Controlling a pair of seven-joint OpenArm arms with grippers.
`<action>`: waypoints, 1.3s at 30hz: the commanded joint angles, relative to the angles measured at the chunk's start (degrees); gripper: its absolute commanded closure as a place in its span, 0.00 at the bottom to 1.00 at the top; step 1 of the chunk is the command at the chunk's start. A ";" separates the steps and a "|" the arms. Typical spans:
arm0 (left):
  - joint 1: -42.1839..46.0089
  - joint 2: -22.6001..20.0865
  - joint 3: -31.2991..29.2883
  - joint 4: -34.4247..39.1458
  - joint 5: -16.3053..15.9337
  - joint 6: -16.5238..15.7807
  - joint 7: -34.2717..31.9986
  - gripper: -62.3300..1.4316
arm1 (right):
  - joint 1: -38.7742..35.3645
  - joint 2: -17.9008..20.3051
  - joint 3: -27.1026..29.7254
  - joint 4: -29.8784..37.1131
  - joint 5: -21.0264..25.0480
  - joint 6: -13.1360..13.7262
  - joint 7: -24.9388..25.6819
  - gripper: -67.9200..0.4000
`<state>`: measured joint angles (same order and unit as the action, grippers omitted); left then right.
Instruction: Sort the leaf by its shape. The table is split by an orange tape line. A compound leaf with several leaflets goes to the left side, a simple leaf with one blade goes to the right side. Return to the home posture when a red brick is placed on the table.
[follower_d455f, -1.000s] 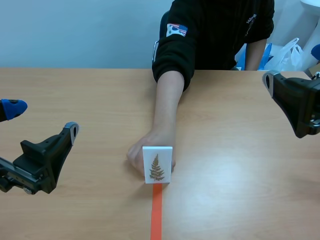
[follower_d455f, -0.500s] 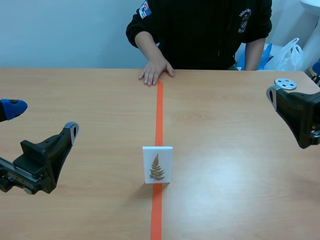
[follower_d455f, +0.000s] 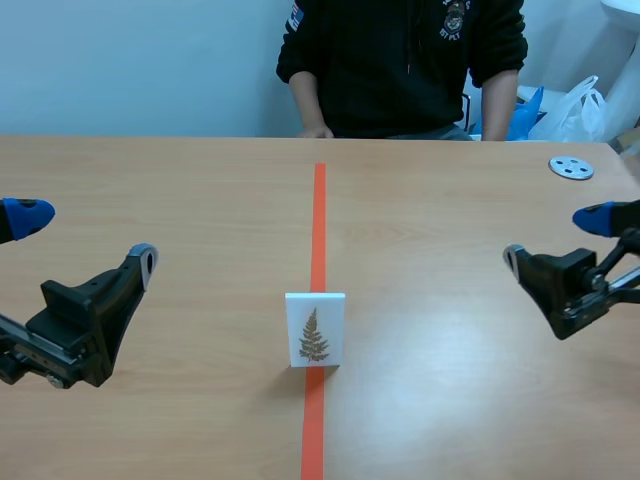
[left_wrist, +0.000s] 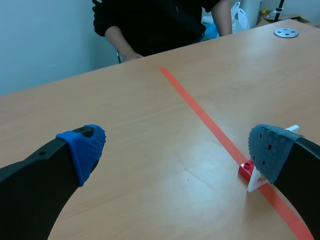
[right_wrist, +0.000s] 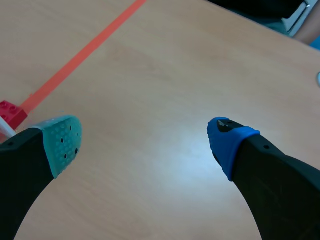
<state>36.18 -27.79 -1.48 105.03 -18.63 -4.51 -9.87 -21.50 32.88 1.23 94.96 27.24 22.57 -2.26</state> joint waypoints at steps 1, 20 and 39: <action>-0.02 0.28 -0.04 0.76 -0.20 0.09 -1.05 0.02 | 2.29 0.94 -1.49 -0.02 -1.03 0.02 1.64 0.24; -0.02 0.28 -0.04 0.76 -0.20 0.09 -1.05 0.02 | 20.37 -5.22 -25.70 -20.35 -7.50 0.00 5.73 0.24; -0.02 0.28 -0.04 0.76 -0.20 0.09 -1.07 0.02 | 26.08 -17.88 -39.60 -30.95 -14.73 -0.66 7.76 0.24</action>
<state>36.18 -27.79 -1.48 105.03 -18.63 -4.51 -9.89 3.01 15.38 -38.26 63.86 12.51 21.87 4.67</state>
